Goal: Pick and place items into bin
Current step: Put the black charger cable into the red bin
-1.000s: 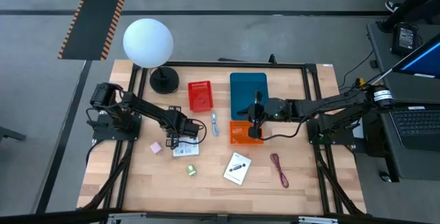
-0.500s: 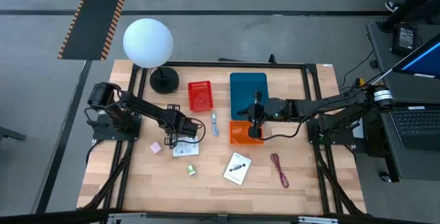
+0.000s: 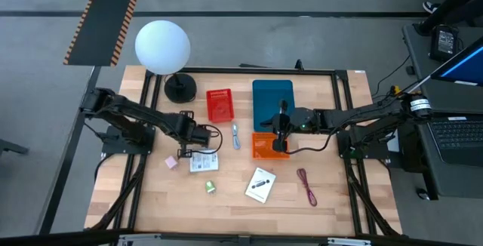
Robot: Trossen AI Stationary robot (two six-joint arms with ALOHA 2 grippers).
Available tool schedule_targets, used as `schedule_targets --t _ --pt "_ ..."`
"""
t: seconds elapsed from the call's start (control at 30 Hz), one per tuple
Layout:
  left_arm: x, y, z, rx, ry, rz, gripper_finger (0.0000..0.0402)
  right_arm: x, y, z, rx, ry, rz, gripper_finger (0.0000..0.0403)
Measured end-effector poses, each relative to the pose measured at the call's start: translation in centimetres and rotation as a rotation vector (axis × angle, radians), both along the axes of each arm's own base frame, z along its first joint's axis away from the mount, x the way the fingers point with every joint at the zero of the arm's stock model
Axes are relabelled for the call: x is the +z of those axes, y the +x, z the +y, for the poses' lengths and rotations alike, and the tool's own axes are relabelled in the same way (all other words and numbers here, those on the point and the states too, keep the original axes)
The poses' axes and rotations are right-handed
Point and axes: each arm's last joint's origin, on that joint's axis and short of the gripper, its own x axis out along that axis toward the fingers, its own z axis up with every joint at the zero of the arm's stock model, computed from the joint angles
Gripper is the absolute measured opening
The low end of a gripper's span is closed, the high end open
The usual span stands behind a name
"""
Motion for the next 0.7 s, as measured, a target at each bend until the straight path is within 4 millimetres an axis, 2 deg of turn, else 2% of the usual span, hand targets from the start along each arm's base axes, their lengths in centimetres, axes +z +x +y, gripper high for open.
schedule_targets --t 0.13,0.27,0.37,0.53,0.7 --pt "2.0 -0.7 0.1 -0.028 -0.01 -0.12 0.0038 0.0 0.0 0.0 0.0 0.0 0.0 0.0" --pt "3.4 -1.2 0.3 -0.082 -0.051 -0.311 0.0035 0.0 0.0 0.0 0.0 0.0 0.0 0.0" --pt "3.6 -2.1 0.8 -0.097 -0.104 -0.433 0.0035 0.0 0.0 0.0 0.0 0.0 0.001 0.0" --pt "3.8 -3.9 1.9 -0.056 -0.088 -0.552 0.0035 0.0 0.0 0.0 0.0 0.0 0.001 0.0" --pt "3.7 -4.9 2.4 -0.088 -0.114 -0.728 0.0035 0.0 0.0 0.0 0.001 -0.001 0.001 0.0"
